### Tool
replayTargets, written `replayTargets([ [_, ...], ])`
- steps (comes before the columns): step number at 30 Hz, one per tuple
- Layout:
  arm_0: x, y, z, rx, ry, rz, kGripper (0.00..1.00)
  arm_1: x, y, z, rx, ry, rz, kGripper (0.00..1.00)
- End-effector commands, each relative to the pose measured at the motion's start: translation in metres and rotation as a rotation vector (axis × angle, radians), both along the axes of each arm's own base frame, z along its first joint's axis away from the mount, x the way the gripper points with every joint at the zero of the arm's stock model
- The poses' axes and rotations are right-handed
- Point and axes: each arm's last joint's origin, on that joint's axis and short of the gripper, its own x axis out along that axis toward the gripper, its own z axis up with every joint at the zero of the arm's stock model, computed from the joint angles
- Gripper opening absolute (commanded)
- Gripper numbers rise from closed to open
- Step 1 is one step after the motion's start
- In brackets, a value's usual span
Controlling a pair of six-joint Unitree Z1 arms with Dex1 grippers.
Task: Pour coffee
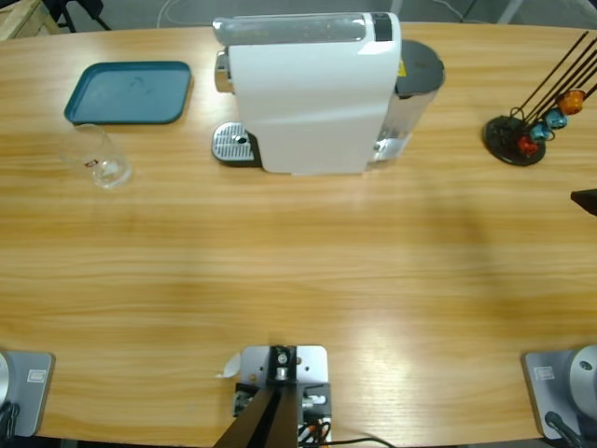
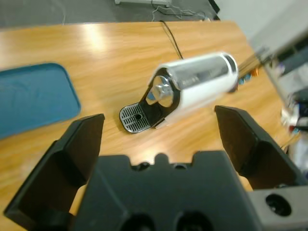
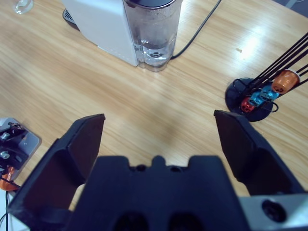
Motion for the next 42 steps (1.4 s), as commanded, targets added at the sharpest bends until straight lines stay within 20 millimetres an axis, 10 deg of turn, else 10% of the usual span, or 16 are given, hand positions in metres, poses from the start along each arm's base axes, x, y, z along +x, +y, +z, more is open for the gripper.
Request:
replayTargets([
  [1, 0.067, -0.035, -0.044, -0.083, 0.320, 0.020, 0.971, 0.002, 0.001, -0.009, -0.005, 0.030, -0.002, 1.000],
  [12, 0.114, -0.079, -0.082, -0.104, 0.440, -0.089, 0.895, 0.003, 0.002, -0.009, -0.007, 0.033, -0.003, 1.000],
  [27, 0.120, -0.107, -0.094, -0.157, 0.447, -0.101, 0.746, 0.006, 0.004, -0.009, -0.012, 0.041, -0.003, 1.000],
  [37, 0.117, -0.108, -0.090, -0.174, 0.451, -0.142, 0.011, 0.008, 0.005, -0.009, -0.016, 0.049, -0.003, 1.000],
  [42, 0.117, -0.109, -0.094, -0.176, 0.468, -0.163, 0.000, 0.009, 0.005, -0.009, -0.016, 0.050, -0.003, 1.000],
])
